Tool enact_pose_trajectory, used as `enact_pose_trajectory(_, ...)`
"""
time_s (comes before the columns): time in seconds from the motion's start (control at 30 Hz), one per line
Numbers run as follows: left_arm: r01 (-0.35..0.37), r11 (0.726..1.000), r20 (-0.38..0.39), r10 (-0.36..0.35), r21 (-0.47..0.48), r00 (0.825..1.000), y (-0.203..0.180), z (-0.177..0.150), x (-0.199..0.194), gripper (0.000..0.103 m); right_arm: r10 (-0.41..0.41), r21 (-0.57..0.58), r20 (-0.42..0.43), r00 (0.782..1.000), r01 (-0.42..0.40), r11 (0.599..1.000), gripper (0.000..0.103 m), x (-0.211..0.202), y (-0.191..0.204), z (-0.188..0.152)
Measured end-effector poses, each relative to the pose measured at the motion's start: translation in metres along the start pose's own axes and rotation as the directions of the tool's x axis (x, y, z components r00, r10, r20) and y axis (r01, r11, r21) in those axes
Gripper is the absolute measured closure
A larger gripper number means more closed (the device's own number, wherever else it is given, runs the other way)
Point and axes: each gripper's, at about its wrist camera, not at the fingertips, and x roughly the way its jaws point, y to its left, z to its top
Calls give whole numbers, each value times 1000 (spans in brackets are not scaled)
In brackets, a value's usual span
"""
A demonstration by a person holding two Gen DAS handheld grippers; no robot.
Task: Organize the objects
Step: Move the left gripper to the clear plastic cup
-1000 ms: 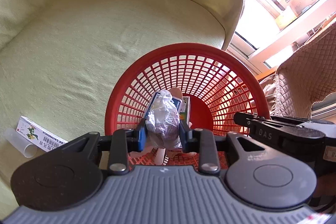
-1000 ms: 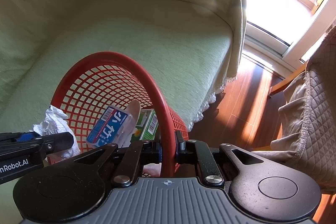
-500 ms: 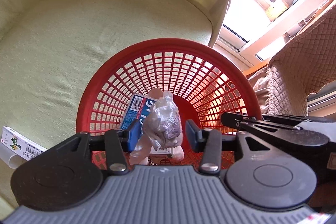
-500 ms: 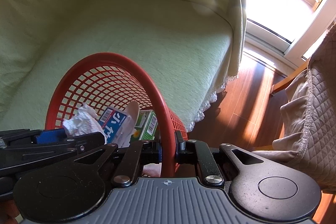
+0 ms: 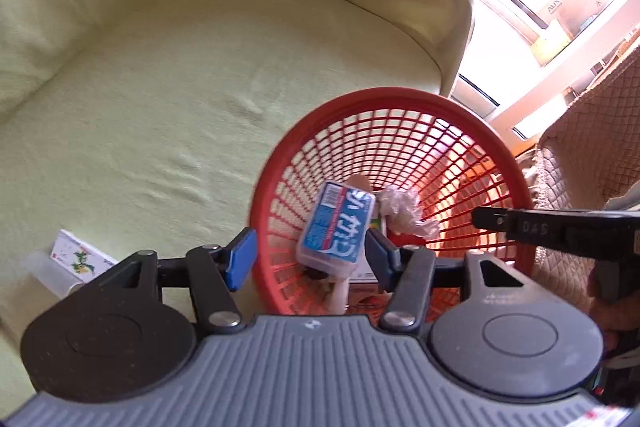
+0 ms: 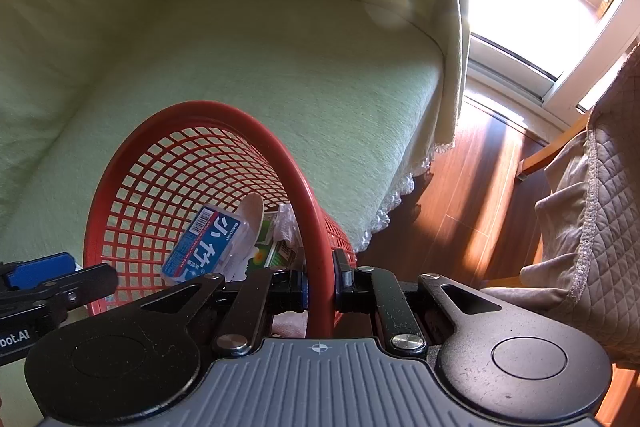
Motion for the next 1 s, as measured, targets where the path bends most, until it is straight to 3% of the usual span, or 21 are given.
enact_pose_trajectory(0.17, -129, 984, -22, 127, -123, 992, 59, -20, -9, 49, 0, 5, -2, 1000, 0, 1000, 95, 0, -1, 0)
enact_pose_trajectory(0.4, -311, 912, -119, 289, -266, 950, 135, -53, 4, 49, -9, 10, -7, 1000, 9, 1000, 95, 1, -2, -1)
enact_pose_trajectory(0.6, -353, 862, -148, 321, -363, 935, 179, -63, 18, 50, -16, 3, -7, 1000, 16, 1000, 95, 0, 1, -1)
enact_pose_trajectory(0.8, -382, 833, -150, 352, -400, 924, 204, -51, 45, 50, -27, 1, -6, 1000, 27, 1000, 95, 0, 4, -1)
enact_pose_trajectory(1.0, -378, 815, -189, 327, -439, 926, 219, -48, 70, 64, -37, 13, -4, 999, 38, 999, 95, 0, 4, -2)
